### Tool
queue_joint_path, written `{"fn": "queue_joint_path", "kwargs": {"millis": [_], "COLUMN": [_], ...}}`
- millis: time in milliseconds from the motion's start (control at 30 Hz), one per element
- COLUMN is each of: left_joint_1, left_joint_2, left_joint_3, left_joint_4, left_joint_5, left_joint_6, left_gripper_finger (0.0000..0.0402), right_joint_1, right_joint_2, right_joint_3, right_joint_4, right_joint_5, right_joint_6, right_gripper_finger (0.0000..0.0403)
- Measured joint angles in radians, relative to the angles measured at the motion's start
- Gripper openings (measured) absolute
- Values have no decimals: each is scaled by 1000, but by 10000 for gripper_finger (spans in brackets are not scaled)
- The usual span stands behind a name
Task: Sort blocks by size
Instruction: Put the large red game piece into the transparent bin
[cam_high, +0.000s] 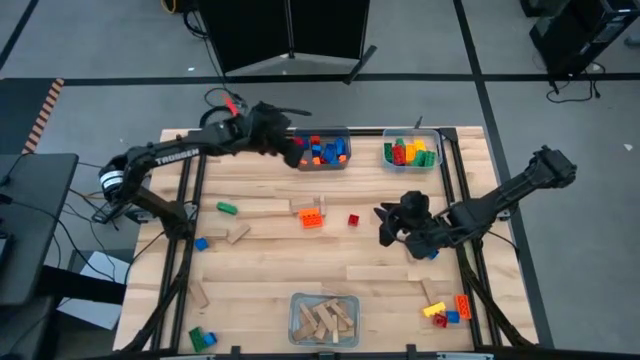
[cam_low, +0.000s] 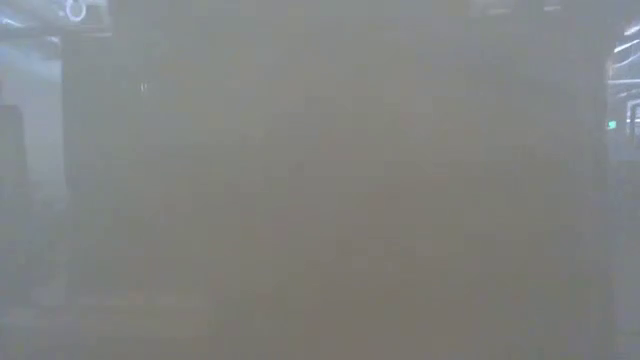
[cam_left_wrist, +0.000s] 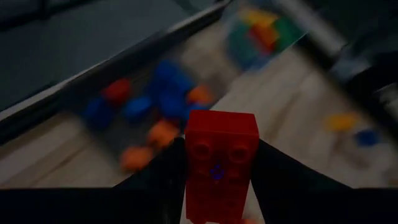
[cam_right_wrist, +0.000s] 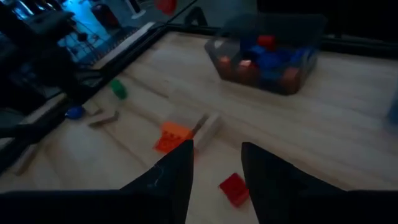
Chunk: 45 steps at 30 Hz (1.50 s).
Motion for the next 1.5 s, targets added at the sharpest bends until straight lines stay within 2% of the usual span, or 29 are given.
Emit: {"fn": "queue_joint_path", "kwargs": {"millis": [100, 300, 600, 700, 867, 1000, 1233, 1500], "left_joint_1": [-50, -120, -181, -188, -190, -190, -190, -192], "left_joint_2": [7, 50, 154, 161, 170, 169, 169, 169], "left_joint_3": [0, 1, 0, 0, 20, 24, 23, 23], "left_joint_4": [125, 333, 569, 615, 639, 644, 643, 646], "left_joint_5": [-14, -13, -4, -4, -13, -34, -36, -36], "left_joint_6": [-69, -94, -95, -91, -34, -14, -12, 11], "left_gripper_finger": [163, 163, 163, 163, 163, 163, 163, 163], "right_joint_1": [-32, -128, -224, -247, -292, -335, -439, -497], "right_joint_2": [6, 29, 71, 90, 116, 119, 149, 164], "right_joint_3": [-14, -14, -15, -14, -14, -15, -13, -14], "right_joint_4": [18, 130, 510, 590, 680, 747, 861, 915], "right_joint_5": [8, 8, 20, 20, 9, -33, -227, -278], "right_joint_6": [-44, -161, -711, -830, -904, -945, -983, -984], "right_gripper_finger": [151, 159, 223, 248, 282, 294, 287, 273]}}
